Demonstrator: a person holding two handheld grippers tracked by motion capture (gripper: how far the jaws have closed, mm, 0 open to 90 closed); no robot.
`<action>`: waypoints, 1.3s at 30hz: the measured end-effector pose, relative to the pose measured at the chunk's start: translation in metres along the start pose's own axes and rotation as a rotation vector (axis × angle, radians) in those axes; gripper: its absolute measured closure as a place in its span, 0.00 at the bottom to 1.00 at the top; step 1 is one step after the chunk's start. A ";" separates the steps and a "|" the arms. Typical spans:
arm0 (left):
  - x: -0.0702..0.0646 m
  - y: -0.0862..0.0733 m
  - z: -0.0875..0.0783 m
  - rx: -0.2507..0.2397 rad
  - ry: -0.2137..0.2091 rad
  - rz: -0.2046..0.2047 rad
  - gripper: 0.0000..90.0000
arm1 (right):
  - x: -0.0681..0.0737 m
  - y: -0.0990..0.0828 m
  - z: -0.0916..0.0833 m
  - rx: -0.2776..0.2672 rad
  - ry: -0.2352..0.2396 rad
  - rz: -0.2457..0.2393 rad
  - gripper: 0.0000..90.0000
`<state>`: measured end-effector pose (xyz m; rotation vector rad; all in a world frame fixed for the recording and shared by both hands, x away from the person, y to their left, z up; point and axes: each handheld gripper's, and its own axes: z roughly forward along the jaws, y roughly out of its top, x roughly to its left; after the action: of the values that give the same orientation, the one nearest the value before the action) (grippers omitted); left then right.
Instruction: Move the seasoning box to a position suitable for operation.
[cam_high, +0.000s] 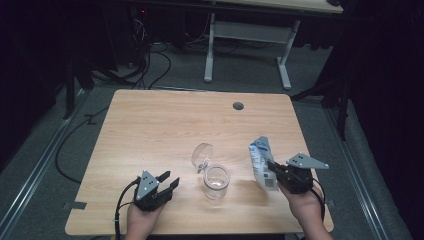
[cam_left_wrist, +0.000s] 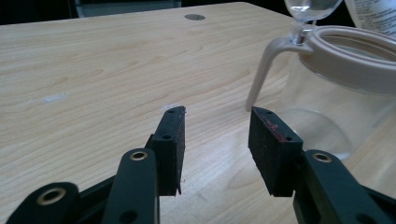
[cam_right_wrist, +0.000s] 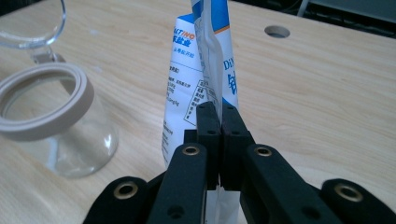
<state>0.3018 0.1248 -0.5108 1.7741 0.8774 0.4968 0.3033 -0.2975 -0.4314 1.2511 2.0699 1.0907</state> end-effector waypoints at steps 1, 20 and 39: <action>0.000 0.001 -0.002 -0.007 -0.008 -0.001 0.62 | 0.001 -0.001 -0.001 0.008 -0.001 -0.001 0.99; 0.002 -0.007 -0.006 -0.035 -0.028 0.034 0.62 | -0.004 0.012 0.002 0.231 0.066 -0.051 0.99; -0.002 -0.010 -0.007 -0.034 -0.046 0.043 0.61 | -0.004 0.055 0.007 0.479 0.100 -0.079 1.00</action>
<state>0.2922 0.1299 -0.5176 1.7696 0.7951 0.4940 0.3375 -0.2839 -0.3901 1.3315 2.5309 0.6500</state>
